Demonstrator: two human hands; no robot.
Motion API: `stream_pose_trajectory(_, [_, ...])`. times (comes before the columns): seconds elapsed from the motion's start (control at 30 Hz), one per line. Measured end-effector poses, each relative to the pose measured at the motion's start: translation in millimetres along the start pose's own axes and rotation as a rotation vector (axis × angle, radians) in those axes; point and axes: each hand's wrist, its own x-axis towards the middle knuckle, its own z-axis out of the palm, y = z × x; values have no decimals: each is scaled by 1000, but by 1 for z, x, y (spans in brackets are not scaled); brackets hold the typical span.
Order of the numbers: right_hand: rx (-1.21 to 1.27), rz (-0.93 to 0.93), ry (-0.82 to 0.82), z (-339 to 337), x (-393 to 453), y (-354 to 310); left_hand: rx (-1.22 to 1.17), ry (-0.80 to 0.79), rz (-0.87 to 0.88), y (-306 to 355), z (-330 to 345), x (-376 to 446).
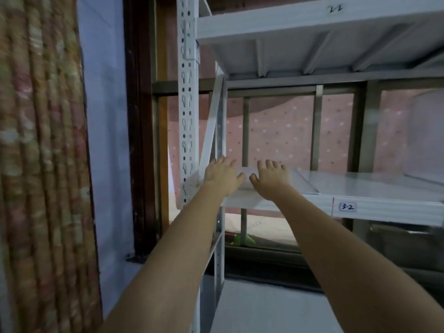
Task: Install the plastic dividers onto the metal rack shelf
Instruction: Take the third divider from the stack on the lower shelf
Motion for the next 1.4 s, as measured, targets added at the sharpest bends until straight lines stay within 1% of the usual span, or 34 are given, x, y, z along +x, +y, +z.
stream_pose_trajectory(0.2, [-47,182,-11,-4,21,9,-27,9,101,-12,10,51])
stream_pose_trajectory(0.43, [-63,384,-115,6,22,32,-32,-148,91,-20,37,62])
stream_pose_trajectory(0.53, [-102,394,-123,11,26,34,-39,-217,40,-26,48,68])
stream_pose_trajectory(0.67, [-86,415,-142,14,33,39,-68,-338,-37,-27,55,75])
stream_pose_trajectory(0.77, [-90,457,-182,21,39,43,-86,-403,-74,-25,59,76])
stream_pose_trajectory(0.9, [-68,468,-237,29,46,46,-85,-478,-131,-27,68,80])
stream_pose_trajectory(1.0, [-7,542,-305,32,47,47,-143,-533,-182,-29,75,86])
stream_pose_trajectory(1.07, [15,573,-337,32,48,48,-196,-553,-197,-28,79,88])
stream_pose_trajectory(1.17, [3,551,-344,33,50,47,-245,-555,-217,-28,82,89])
stream_pose_trajectory(1.3, [67,590,-407,37,54,51,-268,-555,-252,-28,83,89])
stream_pose_trajectory(1.4, [66,615,-439,40,55,53,-291,-538,-253,-28,82,88])
